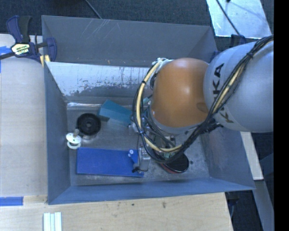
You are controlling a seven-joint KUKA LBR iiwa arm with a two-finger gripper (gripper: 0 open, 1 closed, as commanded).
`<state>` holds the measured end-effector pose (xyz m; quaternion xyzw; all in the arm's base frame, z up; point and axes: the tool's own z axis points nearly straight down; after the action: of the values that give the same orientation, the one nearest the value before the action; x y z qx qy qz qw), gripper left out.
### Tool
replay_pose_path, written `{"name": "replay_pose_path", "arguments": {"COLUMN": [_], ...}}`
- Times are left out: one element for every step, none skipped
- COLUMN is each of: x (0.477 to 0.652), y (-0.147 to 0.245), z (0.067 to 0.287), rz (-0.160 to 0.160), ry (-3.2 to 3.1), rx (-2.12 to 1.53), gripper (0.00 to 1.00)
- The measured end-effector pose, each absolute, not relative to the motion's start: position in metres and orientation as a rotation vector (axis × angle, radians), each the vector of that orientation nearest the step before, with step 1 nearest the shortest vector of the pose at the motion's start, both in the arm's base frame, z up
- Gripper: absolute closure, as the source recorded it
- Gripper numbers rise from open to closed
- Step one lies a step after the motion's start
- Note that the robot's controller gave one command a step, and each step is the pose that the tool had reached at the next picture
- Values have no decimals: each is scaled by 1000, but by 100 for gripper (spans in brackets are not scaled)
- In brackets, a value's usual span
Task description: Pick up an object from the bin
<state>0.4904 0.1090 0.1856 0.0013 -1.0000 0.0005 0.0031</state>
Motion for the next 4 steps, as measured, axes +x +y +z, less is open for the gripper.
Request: {"name": "replay_pose_path", "arguments": {"x": [492,506,508,515], "y": [109,95,84,79], "z": [190,138,98,87], "rz": [-1,-4,2,-1], "ry": [-3144,-3150,-3136,-3138], "rx": [1,-37,-67,-110], "gripper": [0,0,0,0]}}
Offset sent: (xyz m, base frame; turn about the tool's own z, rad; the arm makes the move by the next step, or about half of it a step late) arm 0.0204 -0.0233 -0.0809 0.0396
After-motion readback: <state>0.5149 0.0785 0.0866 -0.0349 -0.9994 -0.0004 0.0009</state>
